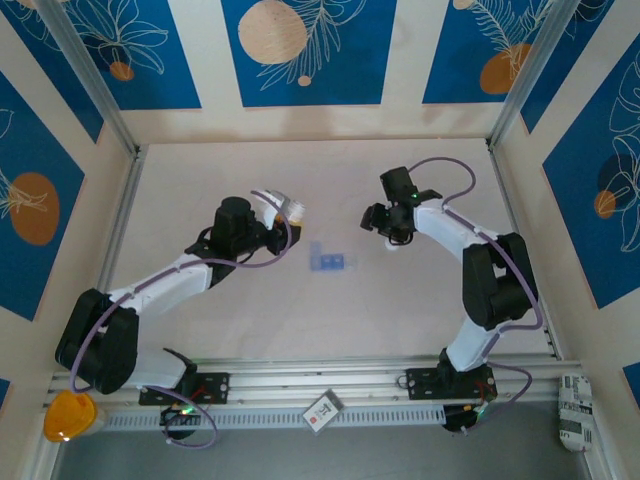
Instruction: Sort the pills into containers
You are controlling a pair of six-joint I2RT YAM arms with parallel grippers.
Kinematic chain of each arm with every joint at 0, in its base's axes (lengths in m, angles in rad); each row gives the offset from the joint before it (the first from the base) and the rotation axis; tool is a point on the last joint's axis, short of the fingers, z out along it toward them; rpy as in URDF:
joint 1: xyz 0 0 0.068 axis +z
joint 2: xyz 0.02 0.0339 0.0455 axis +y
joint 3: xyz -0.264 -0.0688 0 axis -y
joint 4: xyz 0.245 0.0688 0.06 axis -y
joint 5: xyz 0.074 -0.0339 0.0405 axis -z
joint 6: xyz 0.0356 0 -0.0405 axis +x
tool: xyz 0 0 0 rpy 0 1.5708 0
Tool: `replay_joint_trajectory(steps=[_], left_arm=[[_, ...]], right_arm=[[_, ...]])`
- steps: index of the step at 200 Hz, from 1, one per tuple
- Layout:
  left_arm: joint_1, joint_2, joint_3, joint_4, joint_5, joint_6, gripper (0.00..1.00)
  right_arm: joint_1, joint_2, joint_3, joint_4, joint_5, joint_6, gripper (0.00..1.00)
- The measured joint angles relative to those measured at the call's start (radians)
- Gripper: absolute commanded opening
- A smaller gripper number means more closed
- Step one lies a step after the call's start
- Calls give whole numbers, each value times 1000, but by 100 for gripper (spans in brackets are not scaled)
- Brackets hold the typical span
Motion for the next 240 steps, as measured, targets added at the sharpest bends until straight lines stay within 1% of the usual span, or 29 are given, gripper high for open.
replay_joint_trajectory(steps=[19, 36, 47, 72, 96, 164, 171, 181, 240], left_arm=[[0, -3, 0, -34, -8, 0, 0], [0, -13, -6, -56, -12, 0, 0], [0, -22, -9, -71, -14, 0, 0], [0, -31, -11, -91, -19, 0, 0], [0, -33, -11, -97, -19, 0, 0], [0, -32, -11, -99, -19, -1, 0], [0, -32, -11, -99, -19, -1, 0], [0, -31, -11, -99, -19, -1, 0], [0, -10, -9, -101, -12, 0, 0]], right_arm=[[14, 45, 39, 0, -50, -26, 49], [27, 101, 81, 0, -83, -40, 44], [39, 134, 100, 0, -97, -52, 38], [66, 199, 133, -4, -120, -60, 36], [84, 230, 137, -8, -132, -60, 35], [114, 231, 90, -7, -142, -60, 33], [116, 231, 82, -8, -142, -60, 31], [117, 229, 72, -8, -142, -59, 31], [145, 183, 40, -8, -156, -62, 31]])
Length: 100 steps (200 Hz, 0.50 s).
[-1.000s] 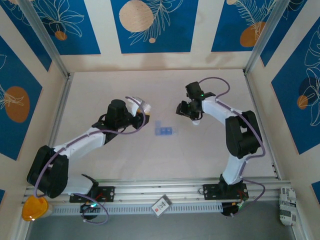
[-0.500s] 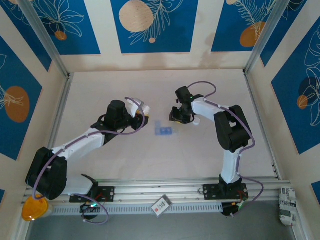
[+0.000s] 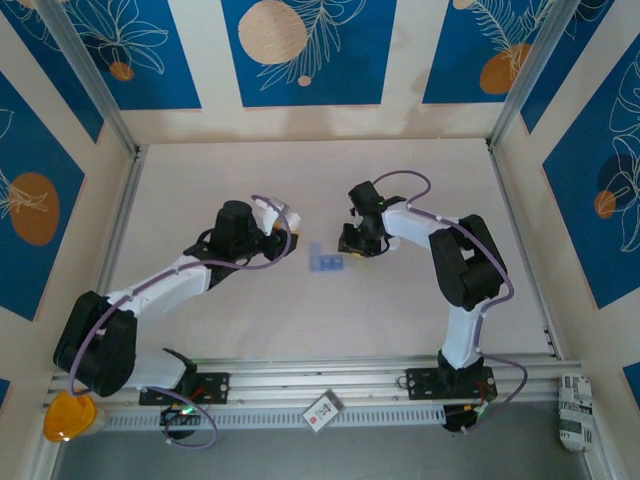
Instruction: Sort the pills into containers
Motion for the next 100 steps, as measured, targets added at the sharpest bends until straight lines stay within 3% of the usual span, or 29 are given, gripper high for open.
replay_joint_trajectory(steps=[66, 100], left_arm=[[0, 21, 10, -16, 13, 0, 0], [0, 21, 10, -17, 13, -1, 0]], right_arm=[[50, -35, -69, -3, -31, -4, 32], [63, -85, -105, -3, -40, 9, 44]])
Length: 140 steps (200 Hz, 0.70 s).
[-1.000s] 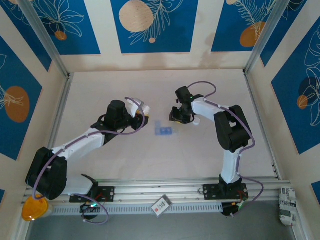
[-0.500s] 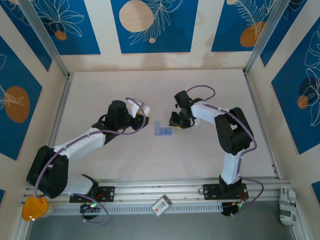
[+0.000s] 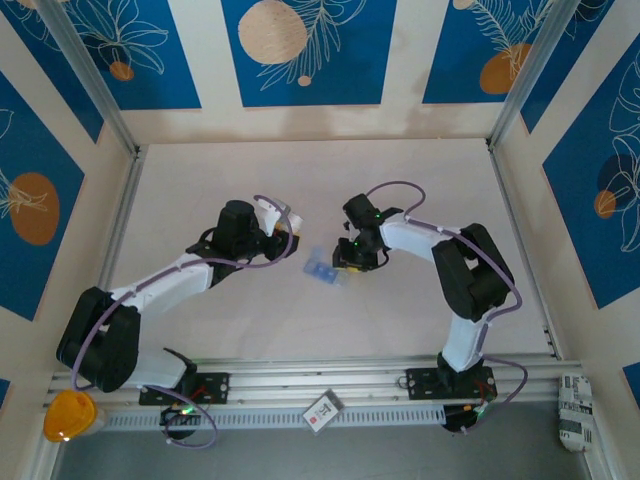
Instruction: Sort the pills into containers
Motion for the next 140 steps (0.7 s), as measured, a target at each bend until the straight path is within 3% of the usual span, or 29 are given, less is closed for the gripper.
replay_joint_trajectory(steps=[23, 49, 140], left_arm=[[0, 0, 0, -4, 1, -8, 0], [0, 0, 8, -34, 4, -15, 0], [-23, 1, 11, -233, 4, -14, 0]], right_arm=[[-6, -47, -20, 10, 10, 23, 60], [-26, -133, -60, 23, 15, 18, 70], [7, -187, -68, 31, 37, -112, 74]])
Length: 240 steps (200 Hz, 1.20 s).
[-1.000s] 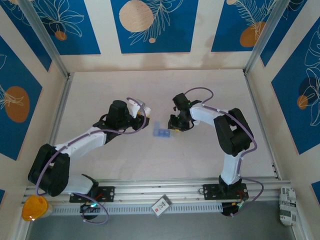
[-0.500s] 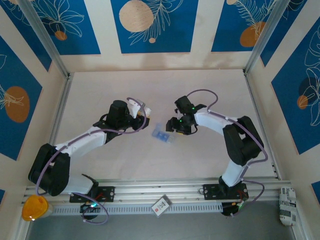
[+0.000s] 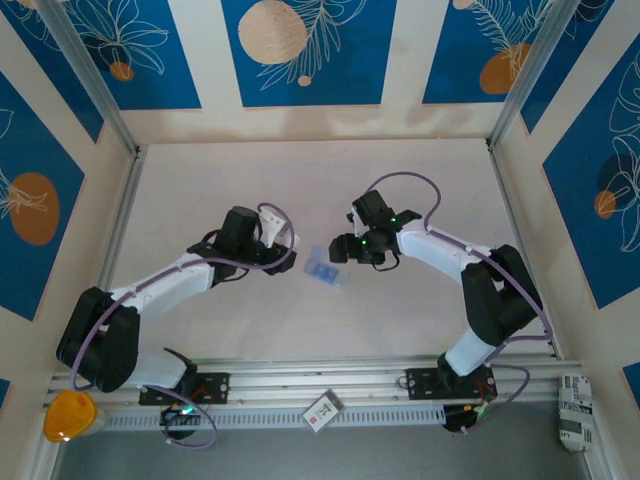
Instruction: Sort the pills into containers
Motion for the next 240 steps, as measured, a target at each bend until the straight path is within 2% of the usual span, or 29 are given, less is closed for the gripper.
replay_joint_trajectory(steps=[114, 240], left_arm=[[-71, 135, 57, -140, 0, 19, 0], [-101, 267, 220, -356, -34, 105, 0]], right_arm=[[28, 93, -21, 3, 27, -26, 74], [40, 124, -21, 4, 45, -25, 74]])
